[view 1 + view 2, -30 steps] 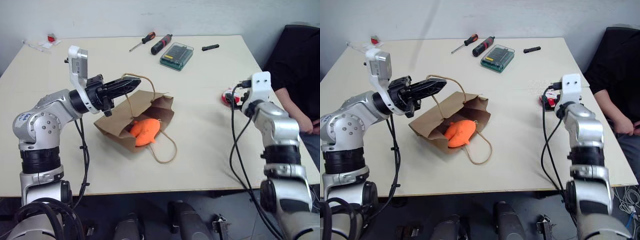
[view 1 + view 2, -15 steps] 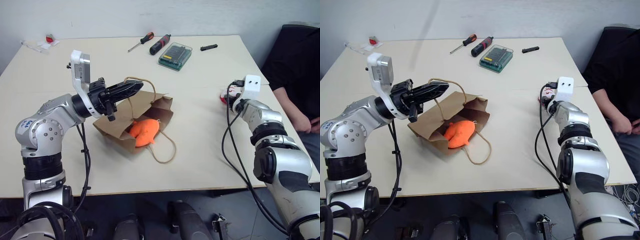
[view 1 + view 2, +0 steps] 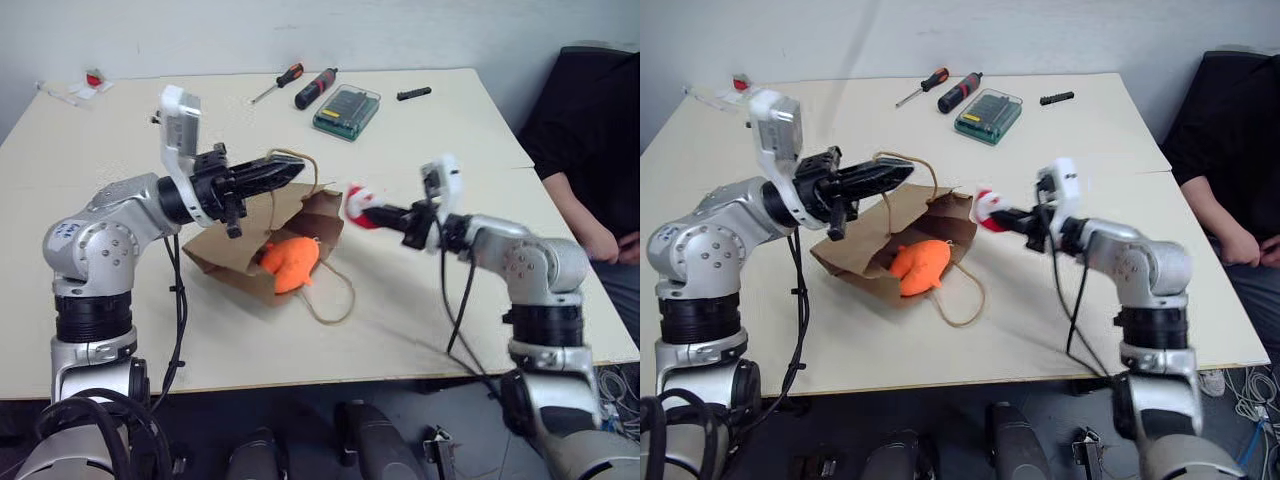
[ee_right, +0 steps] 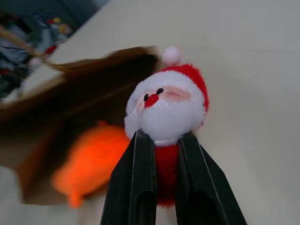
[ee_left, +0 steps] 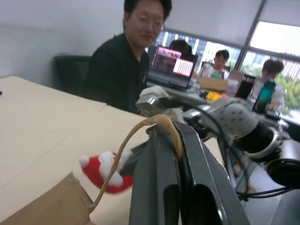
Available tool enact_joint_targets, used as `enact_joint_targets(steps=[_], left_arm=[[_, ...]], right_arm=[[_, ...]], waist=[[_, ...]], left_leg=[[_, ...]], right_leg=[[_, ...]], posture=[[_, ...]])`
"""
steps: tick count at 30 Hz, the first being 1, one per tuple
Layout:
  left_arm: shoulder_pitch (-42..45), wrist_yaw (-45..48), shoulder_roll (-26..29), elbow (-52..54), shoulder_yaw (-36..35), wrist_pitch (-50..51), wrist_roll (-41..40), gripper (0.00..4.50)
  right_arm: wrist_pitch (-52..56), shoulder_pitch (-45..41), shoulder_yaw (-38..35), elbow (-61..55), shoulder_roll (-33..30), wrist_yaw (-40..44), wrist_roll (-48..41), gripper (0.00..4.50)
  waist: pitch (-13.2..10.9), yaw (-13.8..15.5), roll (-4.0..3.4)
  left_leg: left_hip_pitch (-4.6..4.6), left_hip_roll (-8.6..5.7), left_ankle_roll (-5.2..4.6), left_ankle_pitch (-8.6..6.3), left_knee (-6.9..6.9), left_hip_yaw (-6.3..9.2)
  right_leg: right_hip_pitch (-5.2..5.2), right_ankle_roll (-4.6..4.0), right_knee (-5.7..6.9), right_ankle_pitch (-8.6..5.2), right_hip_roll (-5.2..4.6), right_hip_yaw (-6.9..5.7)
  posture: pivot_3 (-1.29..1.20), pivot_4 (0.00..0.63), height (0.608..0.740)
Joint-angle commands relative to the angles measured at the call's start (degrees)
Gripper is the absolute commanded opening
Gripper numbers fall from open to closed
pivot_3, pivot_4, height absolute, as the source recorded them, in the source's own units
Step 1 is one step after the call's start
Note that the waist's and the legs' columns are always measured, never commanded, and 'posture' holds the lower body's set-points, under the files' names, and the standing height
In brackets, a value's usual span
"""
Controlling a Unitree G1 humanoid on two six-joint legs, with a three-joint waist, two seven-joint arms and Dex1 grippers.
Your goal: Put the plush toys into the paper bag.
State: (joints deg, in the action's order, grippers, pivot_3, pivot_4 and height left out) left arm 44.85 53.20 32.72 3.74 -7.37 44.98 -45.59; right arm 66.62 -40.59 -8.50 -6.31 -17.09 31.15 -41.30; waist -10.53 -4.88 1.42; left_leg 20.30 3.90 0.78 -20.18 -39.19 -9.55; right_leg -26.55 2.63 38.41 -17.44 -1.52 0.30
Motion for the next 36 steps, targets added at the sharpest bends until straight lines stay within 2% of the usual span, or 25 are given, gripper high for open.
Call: enact_joint_targets(steps=[1,5,12,29,33,36], left_arm=[[2.3,1.7,-0.5,1.8,1.6,-2.5,1.0,0.00],[2.6,3.5,-0.7,1.9,3.3,-2.8,1.2,0.00],[2.7,5.6,-0.6,3.0,3.9,-0.9,-0.7,0.00],[1.9,5.4,-0.8,-1.8,2.5,-3.7,1.8,0.00],[1.7,4.7,-0.5,-2.3,1.2,-3.6,1.8,0.00],[1.0,3.9,-0.1,-2.7,-0.6,-2.7,1.0,0.00]], right_arm=[[4.2,0.3,0.8,-8.1,2.8,-3.4,-4.5,0.10],[1.7,-2.0,6.3,-5.9,2.9,-3.5,-1.0,0.10],[-6.9,-8.7,14.2,7.1,4.4,-3.8,9.1,0.10],[-13.8,-16.3,16.4,27.2,14.6,0.4,16.0,0.10],[-13.1,-15.6,15.3,24.7,14.5,1.4,15.5,1.42],[-8.6,-13.4,12.7,16.0,10.8,2.5,12.3,2.58]], waist=[[0.0,0.2,0.00],[0.0,0.5,0.03],[0.0,0.0,0.03],[0.0,-0.2,0.03],[0.0,-0.1,0.03],[0.0,-0.1,0.03]], left_leg=[[0.00,-0.05,0.00,0.04,0.00,0.02],[0.02,-0.14,-0.06,0.08,-0.01,0.07],[0.03,-0.10,-0.06,0.08,0.07,0.05],[0.03,-0.07,-0.07,0.08,0.07,0.06],[0.05,-0.07,-0.07,0.08,0.07,0.07],[0.07,-0.07,-0.07,0.08,0.07,0.10]], right_leg=[[0.00,0.00,0.03,0.00,-0.01,0.01],[0.03,0.01,-0.07,0.02,-0.07,-0.01],[-0.01,0.00,-0.09,0.01,-0.03,0.00],[-0.02,-0.01,-0.06,0.00,-0.04,-0.02],[-0.02,-0.01,-0.05,0.00,-0.06,-0.04],[-0.02,-0.01,0.04,0.00,-0.07,-0.06]], posture=[[0.00,0.150,0.740],[0.00,0.150,0.740],[0.00,0.150,0.740],[0.00,0.150,0.740],[0.00,0.150,0.740],[0.00,0.150,0.740]])
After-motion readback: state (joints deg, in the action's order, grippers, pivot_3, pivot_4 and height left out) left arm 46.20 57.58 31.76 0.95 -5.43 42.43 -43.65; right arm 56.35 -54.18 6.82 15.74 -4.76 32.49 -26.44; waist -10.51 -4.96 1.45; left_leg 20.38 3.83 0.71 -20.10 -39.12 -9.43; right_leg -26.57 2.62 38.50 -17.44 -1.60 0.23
